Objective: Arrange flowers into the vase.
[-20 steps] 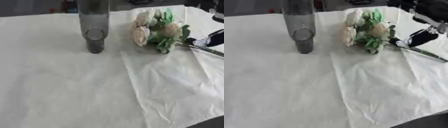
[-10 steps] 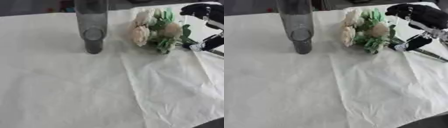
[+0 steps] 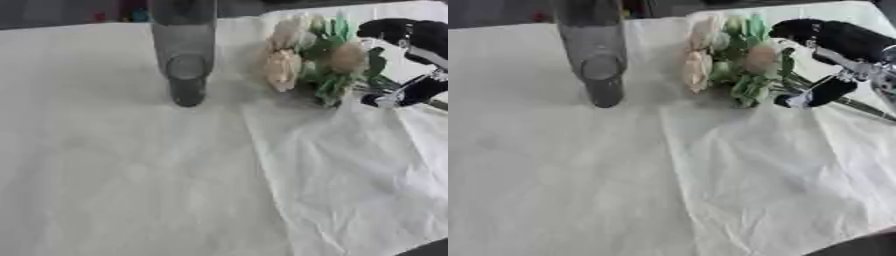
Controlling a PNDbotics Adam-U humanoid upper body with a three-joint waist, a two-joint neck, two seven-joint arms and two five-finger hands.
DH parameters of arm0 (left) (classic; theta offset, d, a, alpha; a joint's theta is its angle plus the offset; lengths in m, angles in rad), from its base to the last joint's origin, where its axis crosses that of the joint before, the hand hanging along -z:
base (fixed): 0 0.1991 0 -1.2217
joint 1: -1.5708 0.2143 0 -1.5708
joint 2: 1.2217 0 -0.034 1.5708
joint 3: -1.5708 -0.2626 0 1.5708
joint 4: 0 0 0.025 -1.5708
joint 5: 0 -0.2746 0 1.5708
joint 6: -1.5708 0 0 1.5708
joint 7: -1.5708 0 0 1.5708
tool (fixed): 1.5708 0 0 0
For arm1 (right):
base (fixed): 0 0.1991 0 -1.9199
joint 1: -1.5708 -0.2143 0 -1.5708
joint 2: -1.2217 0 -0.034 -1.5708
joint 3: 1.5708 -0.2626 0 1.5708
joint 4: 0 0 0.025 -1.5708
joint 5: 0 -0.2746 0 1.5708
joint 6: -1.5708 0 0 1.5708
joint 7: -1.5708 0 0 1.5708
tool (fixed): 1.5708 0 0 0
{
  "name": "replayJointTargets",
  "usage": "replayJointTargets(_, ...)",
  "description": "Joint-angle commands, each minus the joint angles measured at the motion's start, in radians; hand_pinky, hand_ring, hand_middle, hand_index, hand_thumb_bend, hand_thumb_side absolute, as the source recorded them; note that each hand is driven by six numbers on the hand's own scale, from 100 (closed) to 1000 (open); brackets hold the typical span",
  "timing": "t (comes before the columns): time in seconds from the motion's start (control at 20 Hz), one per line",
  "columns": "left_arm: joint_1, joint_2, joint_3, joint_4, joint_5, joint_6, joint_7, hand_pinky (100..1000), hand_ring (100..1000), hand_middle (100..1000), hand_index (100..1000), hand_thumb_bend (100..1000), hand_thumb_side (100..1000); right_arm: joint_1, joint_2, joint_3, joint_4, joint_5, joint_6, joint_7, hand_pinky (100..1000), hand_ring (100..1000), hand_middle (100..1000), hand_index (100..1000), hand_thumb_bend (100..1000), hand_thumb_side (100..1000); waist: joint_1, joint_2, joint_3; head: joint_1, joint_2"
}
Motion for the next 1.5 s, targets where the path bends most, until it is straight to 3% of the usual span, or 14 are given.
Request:
replayJointTargets(0.05, -0.013, 0.004, 0.001, -0.013, -0.006, -0.001, -0.006, 782, 773, 851, 948, 100, 812, -0.013, -0.029, -0.020, 0.001, -0.022, 0.010, 0.010, 826, 974, 967, 1000, 519, 402, -0.001, -0.016, 0.001, -0.005, -0.010)
replayJointTargets(0.5, -0.014, 0.000, -0.002, -0.013, -0.013, -0.005, -0.010, 782, 775, 852, 943, 100, 814, -0.017, -0.033, -0.037, 0.037, -0.067, 0.050, 0.005, 812, 966, 964, 991, 476, 428, 0.004, -0.004, 0.005, -0.022, -0.032)
replayJointTargets(0.9, -0.021, -0.008, -0.006, -0.013, -0.026, -0.012, -0.017, 782, 776, 854, 941, 100, 816, -0.011, -0.028, -0.054, 0.066, -0.070, 0.070, -0.021, 805, 962, 958, 981, 490, 434, 0.010, 0.022, 0.022, -0.059, -0.065)
replayJointTargets(1.5, -0.028, -0.014, -0.014, -0.013, -0.053, -0.026, -0.028, 783, 778, 858, 941, 100, 821, 0.009, -0.034, -0.085, 0.112, -0.024, 0.094, -0.049, 813, 967, 959, 979, 474, 432, 0.016, 0.066, 0.039, -0.092, -0.106)
